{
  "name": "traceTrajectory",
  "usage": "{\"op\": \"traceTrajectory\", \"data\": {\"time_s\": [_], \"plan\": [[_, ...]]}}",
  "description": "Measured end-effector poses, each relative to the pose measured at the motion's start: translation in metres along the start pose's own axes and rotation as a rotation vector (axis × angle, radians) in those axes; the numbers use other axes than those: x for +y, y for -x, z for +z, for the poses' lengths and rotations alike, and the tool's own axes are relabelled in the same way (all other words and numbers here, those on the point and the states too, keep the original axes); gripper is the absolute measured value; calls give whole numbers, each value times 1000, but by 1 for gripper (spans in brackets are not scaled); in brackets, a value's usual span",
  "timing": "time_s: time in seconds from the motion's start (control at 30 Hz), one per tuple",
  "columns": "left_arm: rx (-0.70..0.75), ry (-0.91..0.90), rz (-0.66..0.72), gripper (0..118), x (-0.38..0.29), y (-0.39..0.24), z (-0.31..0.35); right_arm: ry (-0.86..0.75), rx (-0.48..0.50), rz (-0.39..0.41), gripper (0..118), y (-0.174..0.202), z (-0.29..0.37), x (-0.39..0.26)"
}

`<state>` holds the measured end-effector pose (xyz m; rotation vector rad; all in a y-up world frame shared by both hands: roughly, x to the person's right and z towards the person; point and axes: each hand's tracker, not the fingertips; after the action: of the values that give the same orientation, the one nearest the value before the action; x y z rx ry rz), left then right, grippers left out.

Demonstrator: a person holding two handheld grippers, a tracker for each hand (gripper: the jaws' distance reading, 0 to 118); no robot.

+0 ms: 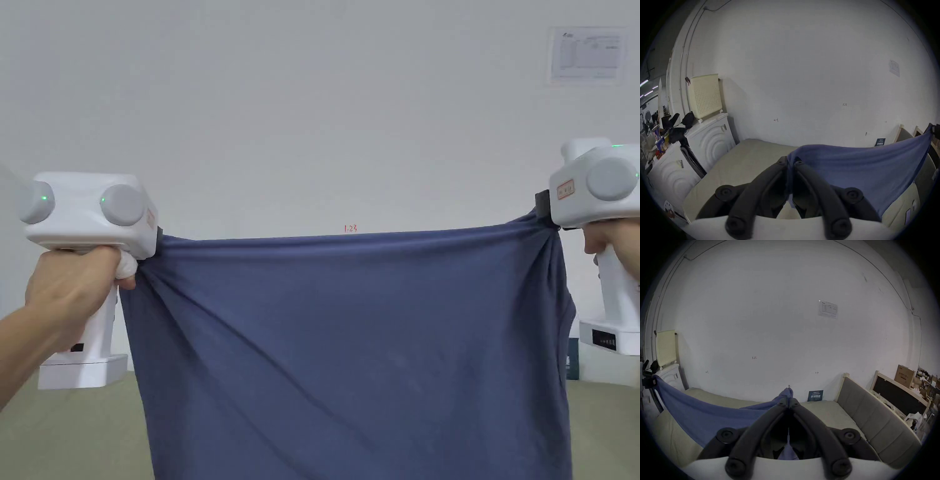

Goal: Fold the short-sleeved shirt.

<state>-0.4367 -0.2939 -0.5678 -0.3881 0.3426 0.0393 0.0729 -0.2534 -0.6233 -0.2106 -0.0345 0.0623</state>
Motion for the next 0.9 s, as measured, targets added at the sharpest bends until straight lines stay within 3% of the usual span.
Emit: {"op": "traceTrajectory", "data": {"time_s": [0.2,0.37,0.7,0.9], "plan": [[18,49,-6,5,-46,-6,-34,47,-2,20,0,12,-27,-46],[-30,168,-101,5,-115,-10,-54,154,2,59,0,11,-30,-125],[-56,301,-176,5,-268,29,10,336,90,70,0,-8,95,-290],[-116,356,-100,5,-354,80,81,386,143,-1,0,-22,205,-377]]}}
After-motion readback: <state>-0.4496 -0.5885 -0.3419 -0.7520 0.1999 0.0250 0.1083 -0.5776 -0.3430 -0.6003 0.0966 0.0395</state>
